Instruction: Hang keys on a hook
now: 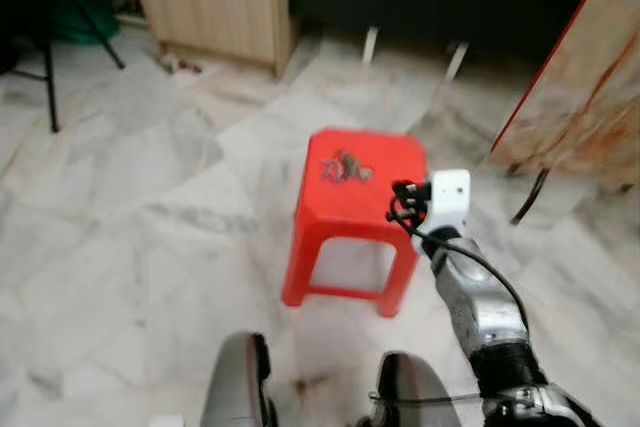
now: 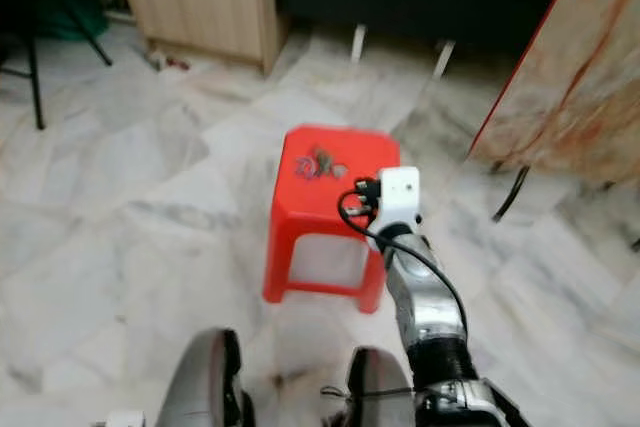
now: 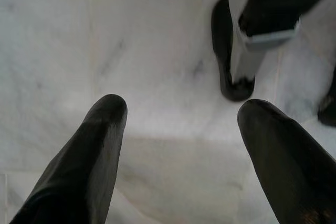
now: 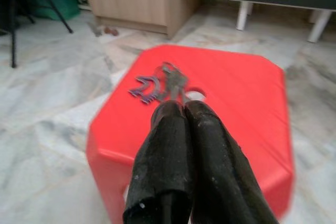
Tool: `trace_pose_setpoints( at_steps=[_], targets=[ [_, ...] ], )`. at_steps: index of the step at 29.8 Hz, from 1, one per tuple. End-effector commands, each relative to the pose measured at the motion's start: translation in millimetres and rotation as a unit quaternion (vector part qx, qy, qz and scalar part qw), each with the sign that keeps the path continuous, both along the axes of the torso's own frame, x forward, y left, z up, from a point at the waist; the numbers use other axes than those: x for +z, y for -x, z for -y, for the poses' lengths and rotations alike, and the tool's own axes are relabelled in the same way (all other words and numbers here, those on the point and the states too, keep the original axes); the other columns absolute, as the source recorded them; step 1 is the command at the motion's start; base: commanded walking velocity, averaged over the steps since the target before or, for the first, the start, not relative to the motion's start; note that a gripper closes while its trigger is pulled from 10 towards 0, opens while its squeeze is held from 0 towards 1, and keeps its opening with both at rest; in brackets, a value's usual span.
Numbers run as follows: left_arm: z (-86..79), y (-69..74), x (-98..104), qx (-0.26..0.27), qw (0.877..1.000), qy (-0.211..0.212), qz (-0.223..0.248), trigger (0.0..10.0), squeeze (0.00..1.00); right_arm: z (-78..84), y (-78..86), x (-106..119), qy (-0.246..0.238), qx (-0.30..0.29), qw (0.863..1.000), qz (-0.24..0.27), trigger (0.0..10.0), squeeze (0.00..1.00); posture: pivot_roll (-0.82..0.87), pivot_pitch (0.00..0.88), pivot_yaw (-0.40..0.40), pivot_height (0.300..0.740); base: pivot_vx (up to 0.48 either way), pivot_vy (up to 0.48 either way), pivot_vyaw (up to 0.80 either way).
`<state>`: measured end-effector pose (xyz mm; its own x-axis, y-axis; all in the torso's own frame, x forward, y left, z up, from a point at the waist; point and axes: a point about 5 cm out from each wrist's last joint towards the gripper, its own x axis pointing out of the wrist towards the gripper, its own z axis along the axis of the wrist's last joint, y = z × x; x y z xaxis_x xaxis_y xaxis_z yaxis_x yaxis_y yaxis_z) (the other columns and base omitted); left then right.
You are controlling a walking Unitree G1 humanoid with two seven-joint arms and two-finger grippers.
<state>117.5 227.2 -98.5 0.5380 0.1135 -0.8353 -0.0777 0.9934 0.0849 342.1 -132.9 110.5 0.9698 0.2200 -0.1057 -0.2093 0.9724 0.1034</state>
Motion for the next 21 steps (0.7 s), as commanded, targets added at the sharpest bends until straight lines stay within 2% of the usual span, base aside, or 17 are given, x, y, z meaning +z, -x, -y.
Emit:
trace_pose_setpoints(
  at_steps=[1,17,21],
  targets=[
    [1.4,1.7,-1.2,-0.001,1.0,0.003,-0.007,10.0,0.0,6.4,-2.0,4.7,-0.005,-0.015,1.0,0.01,10.0,0.0,0.13,0.164,-0.079,0.603,0.0,0.0,0.0],
    [1.0,-10.0,2.3,-0.013,1.0,0.002,0.002,10.0,0.0,10.2,-2.0,4.1,-0.001,-0.019,1.0,0.01,10.0,0.0,0.12,0.111,-0.069,0.708,0.0,0.0,0.0],
    [2.3,-13.1,3.1,-0.017,1.0,0.001,0.006,10.0,0.0,10.8,-1.8,4.4,0.001,-0.017,1.0,0.011,10.0,0.0,0.11,0.092,-0.068,0.723,0.0,0.0,0.0]
  ],
)
